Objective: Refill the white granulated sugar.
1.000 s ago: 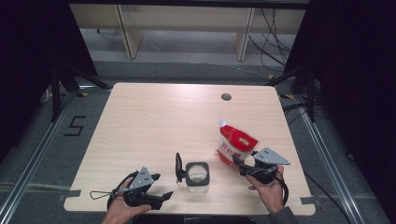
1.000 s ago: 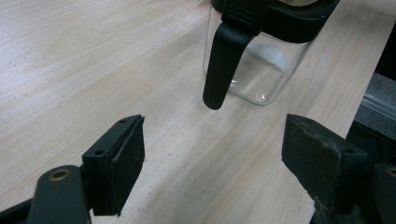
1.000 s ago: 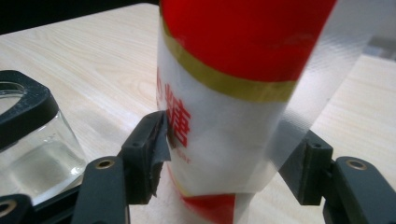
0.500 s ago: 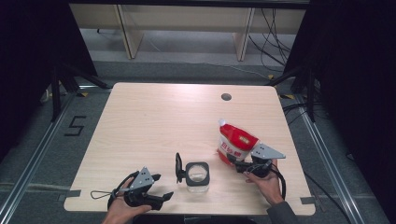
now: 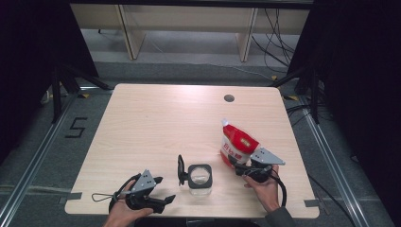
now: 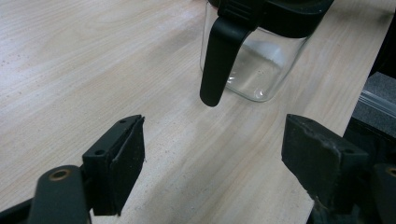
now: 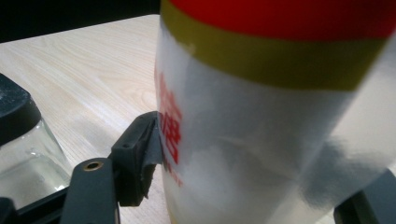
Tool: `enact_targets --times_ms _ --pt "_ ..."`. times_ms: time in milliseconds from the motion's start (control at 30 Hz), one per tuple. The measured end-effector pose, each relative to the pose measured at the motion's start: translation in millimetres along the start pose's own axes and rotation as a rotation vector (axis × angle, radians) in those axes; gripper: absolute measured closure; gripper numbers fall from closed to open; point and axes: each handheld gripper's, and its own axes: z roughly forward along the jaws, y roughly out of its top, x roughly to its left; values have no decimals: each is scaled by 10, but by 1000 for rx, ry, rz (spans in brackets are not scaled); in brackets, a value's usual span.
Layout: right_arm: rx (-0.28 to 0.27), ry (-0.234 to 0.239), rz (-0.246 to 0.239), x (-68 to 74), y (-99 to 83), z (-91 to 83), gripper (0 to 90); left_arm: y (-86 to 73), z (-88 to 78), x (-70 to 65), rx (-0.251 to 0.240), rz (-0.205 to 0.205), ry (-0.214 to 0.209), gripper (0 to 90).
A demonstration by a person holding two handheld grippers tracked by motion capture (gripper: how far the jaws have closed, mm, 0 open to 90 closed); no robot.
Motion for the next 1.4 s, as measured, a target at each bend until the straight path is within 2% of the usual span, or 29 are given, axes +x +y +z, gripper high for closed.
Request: enact_targets --times_ms 33,67,133,167,233,333,433,467,500,567,600,633,667,700,767,800,833,867,900,933,1000,1100,1133,1167,1233,1300,1333,1367,1400 --pt "0 0 0 0 0 0 322 0 0 0 0 0 0 210" --pt "-22 -5 -63 -42 -1 19 290 -3 0 0 0 4 1 210" --pt "-21 -8 -49 -42 -22 22 262 -4 0 0 4 5 8 209" --pt "-37 -7 -70 -78 -39 48 255 1 -3 1 9 5 6 209" --pt "-24 -6 -64 -84 -54 43 259 4 0 -2 2 -1 -1 209" --pt "-50 19 -72 -121 -89 93 249 -3 3 3 5 0 7 208" --pt "-37 19 -52 -114 -119 118 240 4 0 -3 6 0 0 207" --pt "-26 16 -14 -87 -128 123 243 2 -1 1 10 6 6 207" --pt "-25 12 -56 -115 -118 138 242 2 -1 1 10 6 6 207" --pt "-24 -7 -80 -101 -113 157 241 2 -1 4 7 5 5 206" --pt "-11 -14 -55 -66 -115 160 242 0 1 0 -1 -4 4 207" --pt "-18 -9 -74 -84 -106 174 239 0 -5 8 6 4 5 207" --pt "-28 -8 -82 -91 -107 190 236 -3 -7 -8 13 -27 9 207" --pt "-12 -14 -59 -71 -106 180 233 -2 -5 -6 12 -25 8 207" --pt "-18 -11 -68 -82 -101 189 231 -3 3 -11 0 -29 5 206" --pt "-33 8 -38 -71 -104 209 228 -4 0 -13 0 -25 3 206" --pt "-34 5 -50 -83 -99 207 227 -4 1 -13 2 -25 4 207" --pt "-34 29 -34 -81 -99 214 230 -3 3 -14 1 -28 4 206" --pt "-37 38 -61 -105 -92 216 233 -1 3 -15 0 -27 3 207" --pt "-38 49 -63 -113 -90 220 232 0 -2 -11 3 -20 2 207" --pt "-63 61 -39 -112 -95 237 228 -3 1 -14 1 -26 2 207" --pt "-62 44 -49 -128 -88 246 227 3 4 -18 2 -27 1 207" --pt "-58 42 -57 -142 -84 250 227 6 -8 -7 14 -4 4 207" --pt "-47 47 -26 -122 -84 242 227 4 -8 -9 16 -5 3 207" --pt "-74 54 -42 -141 -82 271 224 8 -6 7 24 13 5 207" --pt "-71 68 -56 -159 -78 274 231 10 -7 4 22 10 6 207" --pt "-61 66 -89 -134 -73 279 212 4 -4 -15 9 -17 2 207" --pt "-34 64 -84 -99 -75 273 241 5 -8 -6 13 -3 4 207" --pt "-40 61 -121 -99 -74 278 249 5 -8 -6 13 -3 4 207"
